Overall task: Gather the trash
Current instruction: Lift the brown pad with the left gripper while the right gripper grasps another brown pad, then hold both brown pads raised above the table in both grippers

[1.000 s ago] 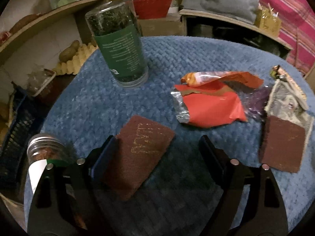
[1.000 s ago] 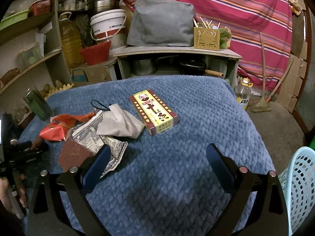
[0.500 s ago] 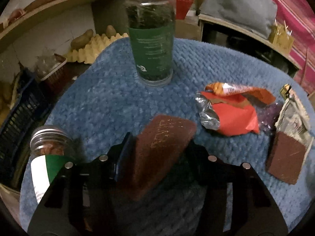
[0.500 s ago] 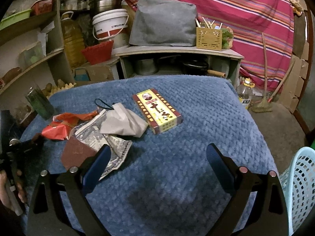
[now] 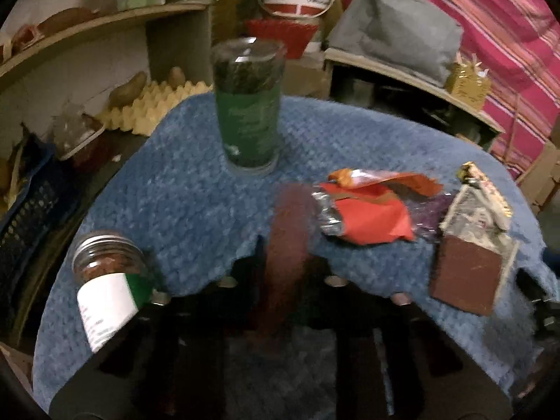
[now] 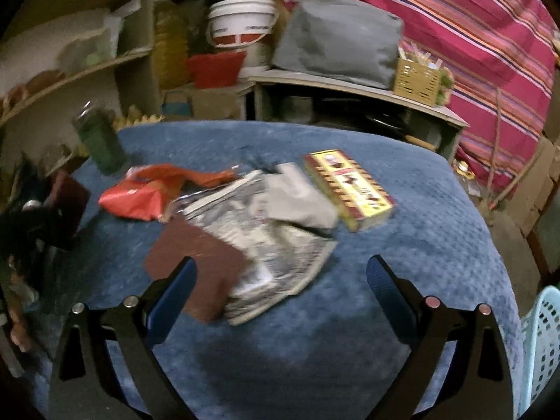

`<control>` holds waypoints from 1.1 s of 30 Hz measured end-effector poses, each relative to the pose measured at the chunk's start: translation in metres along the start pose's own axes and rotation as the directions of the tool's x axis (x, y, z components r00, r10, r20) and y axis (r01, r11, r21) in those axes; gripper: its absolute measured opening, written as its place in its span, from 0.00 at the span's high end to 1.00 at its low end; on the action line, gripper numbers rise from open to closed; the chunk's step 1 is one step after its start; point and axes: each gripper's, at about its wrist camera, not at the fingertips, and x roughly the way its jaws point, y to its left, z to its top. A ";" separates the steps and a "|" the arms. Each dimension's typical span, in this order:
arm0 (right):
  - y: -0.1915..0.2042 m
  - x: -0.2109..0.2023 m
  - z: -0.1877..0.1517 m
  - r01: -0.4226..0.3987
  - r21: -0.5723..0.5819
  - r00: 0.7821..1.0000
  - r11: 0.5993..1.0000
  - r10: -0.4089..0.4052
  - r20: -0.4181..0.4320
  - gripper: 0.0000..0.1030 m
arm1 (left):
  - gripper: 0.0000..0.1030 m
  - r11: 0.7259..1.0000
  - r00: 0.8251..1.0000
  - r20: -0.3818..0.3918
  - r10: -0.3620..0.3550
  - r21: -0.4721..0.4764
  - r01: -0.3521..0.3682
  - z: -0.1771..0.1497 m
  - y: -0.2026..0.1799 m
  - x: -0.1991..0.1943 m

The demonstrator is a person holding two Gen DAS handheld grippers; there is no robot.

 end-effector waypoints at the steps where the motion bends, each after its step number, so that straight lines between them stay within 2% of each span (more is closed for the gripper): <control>1: 0.010 0.003 0.000 -0.002 -0.019 1.000 1.000 0.002 -0.006 0.07 | 0.88 1.000 1.000 0.008 -0.005 0.002 0.005 0.000 0.000 -0.003; 5: 0.034 0.012 -0.002 -0.037 -0.050 0.999 0.998 0.035 -0.037 0.08 | 0.88 0.999 0.999 0.051 -0.014 0.033 0.012 -0.001 -0.001 -0.022; 8: 0.047 0.020 -0.003 -0.049 -0.055 0.997 0.997 0.046 -0.060 0.08 | 0.88 1.000 0.997 0.072 -0.021 0.021 0.019 0.000 0.008 -0.033; 17: 0.073 0.035 0.004 -0.035 -0.089 0.996 0.995 0.028 -0.085 0.07 | 0.88 1.000 0.994 0.111 0.007 -0.009 -0.006 0.001 0.029 -0.054; 21: 0.078 0.047 0.004 -0.010 -0.107 0.992 0.994 -0.003 -0.127 0.07 | 0.88 1.000 0.993 0.113 0.021 -0.007 -0.021 0.000 0.036 -0.058; 26: 0.069 0.048 0.003 -0.016 -0.065 0.991 0.998 0.008 -0.135 0.08 | 0.88 1.000 0.993 0.118 0.017 -0.021 -0.014 -0.001 0.043 -0.063; 32: 0.076 0.039 0.000 0.003 -0.113 0.996 0.994 -0.014 -0.091 0.14 | 0.88 1.000 0.992 0.123 0.020 -0.014 -0.018 -0.001 0.041 -0.066; 33: 0.077 0.037 0.001 0.009 -0.122 0.996 0.992 -0.019 -0.081 0.23 | 0.88 1.000 0.992 0.124 0.022 -0.012 -0.021 0.000 0.040 -0.067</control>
